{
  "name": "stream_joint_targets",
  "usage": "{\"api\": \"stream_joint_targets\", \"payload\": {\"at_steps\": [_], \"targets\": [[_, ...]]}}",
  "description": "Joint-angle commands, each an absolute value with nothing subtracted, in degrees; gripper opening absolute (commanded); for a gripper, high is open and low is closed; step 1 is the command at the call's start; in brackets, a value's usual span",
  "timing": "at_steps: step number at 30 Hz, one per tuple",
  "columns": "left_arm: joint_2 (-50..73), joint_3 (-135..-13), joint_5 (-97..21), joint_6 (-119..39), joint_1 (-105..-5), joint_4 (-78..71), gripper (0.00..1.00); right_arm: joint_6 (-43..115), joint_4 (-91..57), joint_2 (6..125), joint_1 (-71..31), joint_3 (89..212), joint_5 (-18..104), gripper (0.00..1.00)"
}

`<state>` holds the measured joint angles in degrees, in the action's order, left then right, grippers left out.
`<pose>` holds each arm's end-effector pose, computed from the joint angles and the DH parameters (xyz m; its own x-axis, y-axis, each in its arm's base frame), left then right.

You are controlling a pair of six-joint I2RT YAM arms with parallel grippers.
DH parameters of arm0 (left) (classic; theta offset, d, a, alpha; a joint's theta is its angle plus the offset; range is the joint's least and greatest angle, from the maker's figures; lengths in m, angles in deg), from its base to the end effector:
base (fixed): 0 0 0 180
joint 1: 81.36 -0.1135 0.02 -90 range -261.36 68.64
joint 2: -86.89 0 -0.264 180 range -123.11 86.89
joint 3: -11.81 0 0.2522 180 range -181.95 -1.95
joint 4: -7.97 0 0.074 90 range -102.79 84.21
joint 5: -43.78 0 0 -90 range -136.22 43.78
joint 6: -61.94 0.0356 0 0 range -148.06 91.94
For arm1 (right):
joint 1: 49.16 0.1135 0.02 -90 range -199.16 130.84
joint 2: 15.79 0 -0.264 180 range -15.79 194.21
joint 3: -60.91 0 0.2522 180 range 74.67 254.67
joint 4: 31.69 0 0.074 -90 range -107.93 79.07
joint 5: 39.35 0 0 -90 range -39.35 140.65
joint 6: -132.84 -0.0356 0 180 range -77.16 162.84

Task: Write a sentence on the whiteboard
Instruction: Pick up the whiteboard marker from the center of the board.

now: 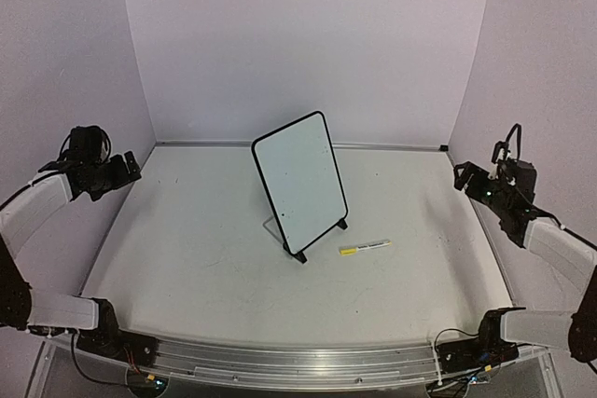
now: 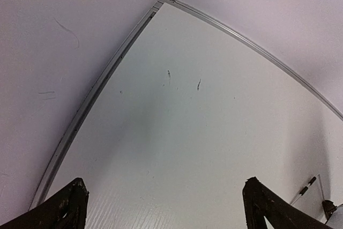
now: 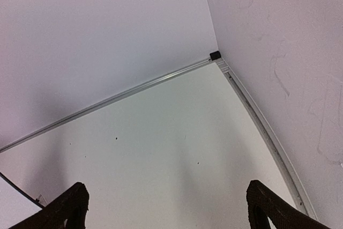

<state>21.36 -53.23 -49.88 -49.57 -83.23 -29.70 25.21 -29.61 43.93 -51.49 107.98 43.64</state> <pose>0.2488 0.0104 0.2840 -0.5442 -0.3839 -0.7460 -0.3034 0.9190 -0.2516 0.2387 -0.0054 0.2585 -0.2656 0.3117 -0.9123 0.0030 0.9466 0.3225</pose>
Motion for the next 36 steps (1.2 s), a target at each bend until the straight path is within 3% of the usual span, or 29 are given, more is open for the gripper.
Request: {"api": "stream_joint_targets", "payload": {"at_steps": [1, 8, 15, 36], "targets": [[24.70, -63.27, -47.59, -46.47, -83.13, -37.01, 1.00, 25.81, -26.65, 45.94, -51.45, 111.86, 35.38, 0.98], [20.61, -76.29, -38.28, -36.67, -83.12, -45.02, 0.99, 30.67, -23.63, 48.95, -45.89, 114.11, 30.35, 0.98], [23.04, -65.06, -30.67, -37.06, -83.15, -30.99, 0.99, 35.51, -22.24, 59.00, -33.87, 118.16, 28.90, 0.93], [20.89, -63.77, -32.36, -33.85, -83.12, -33.88, 0.99, 42.34, -28.32, 90.24, -17.91, 130.38, 33.34, 0.60]]}}
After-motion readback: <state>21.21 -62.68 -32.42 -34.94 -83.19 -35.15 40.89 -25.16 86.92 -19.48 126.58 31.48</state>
